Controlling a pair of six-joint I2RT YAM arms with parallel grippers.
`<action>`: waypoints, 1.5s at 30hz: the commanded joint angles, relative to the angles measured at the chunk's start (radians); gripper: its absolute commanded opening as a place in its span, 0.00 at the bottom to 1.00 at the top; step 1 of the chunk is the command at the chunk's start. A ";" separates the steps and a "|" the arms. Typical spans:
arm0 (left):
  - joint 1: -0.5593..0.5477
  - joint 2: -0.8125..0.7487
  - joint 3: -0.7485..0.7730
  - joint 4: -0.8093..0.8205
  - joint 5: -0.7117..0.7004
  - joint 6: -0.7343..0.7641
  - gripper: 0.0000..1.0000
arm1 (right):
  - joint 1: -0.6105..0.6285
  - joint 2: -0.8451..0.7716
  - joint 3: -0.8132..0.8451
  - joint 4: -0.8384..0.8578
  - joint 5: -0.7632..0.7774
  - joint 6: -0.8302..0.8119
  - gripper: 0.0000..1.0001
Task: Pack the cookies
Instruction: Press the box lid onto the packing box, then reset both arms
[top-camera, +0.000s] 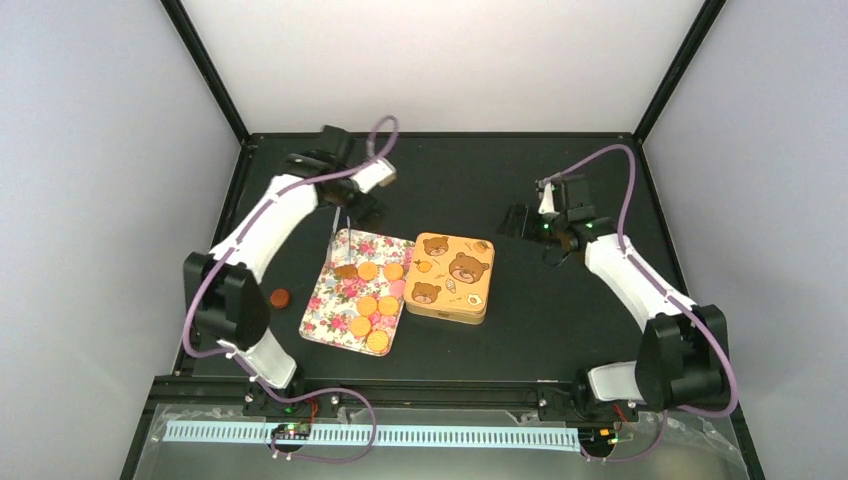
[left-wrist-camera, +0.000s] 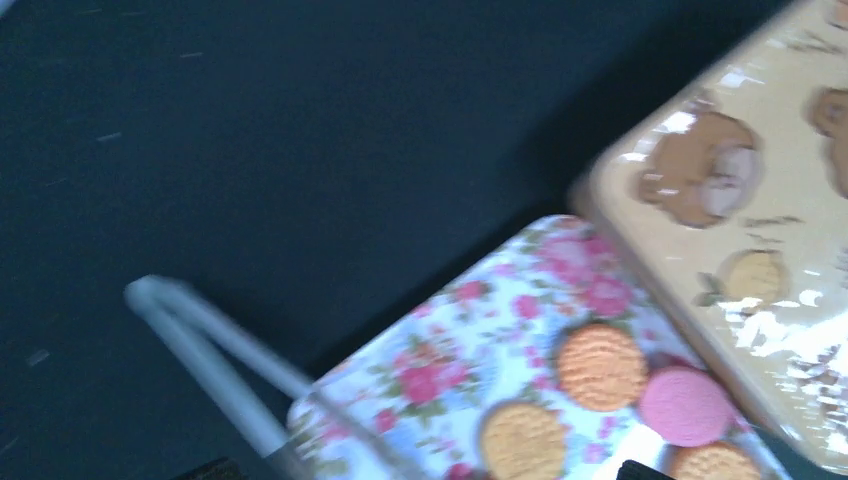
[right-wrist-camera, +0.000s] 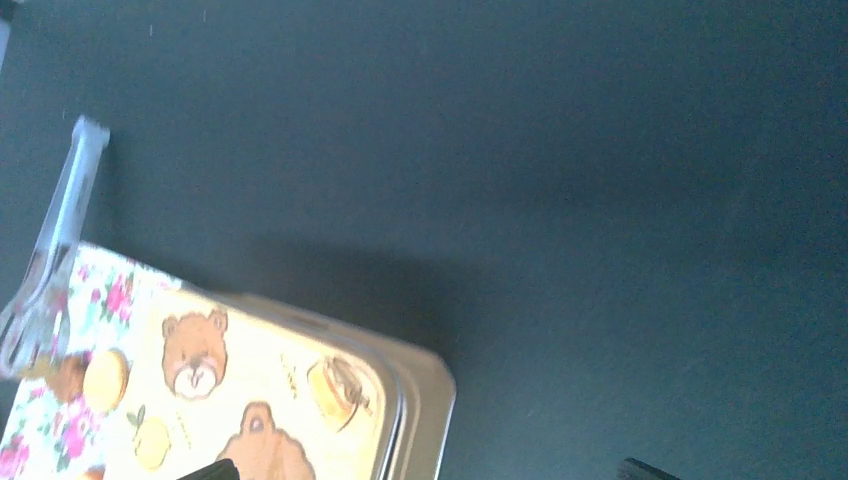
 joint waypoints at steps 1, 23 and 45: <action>0.184 -0.073 -0.010 0.102 0.018 -0.052 0.99 | -0.046 -0.056 0.050 -0.056 0.176 -0.034 1.00; 0.406 -0.212 -0.717 1.186 0.076 -0.388 0.99 | -0.177 -0.242 -0.514 0.852 1.010 -0.228 1.00; 0.353 -0.236 -1.265 2.079 -0.024 -0.354 0.99 | -0.196 -0.054 -0.669 1.415 0.728 -0.294 1.00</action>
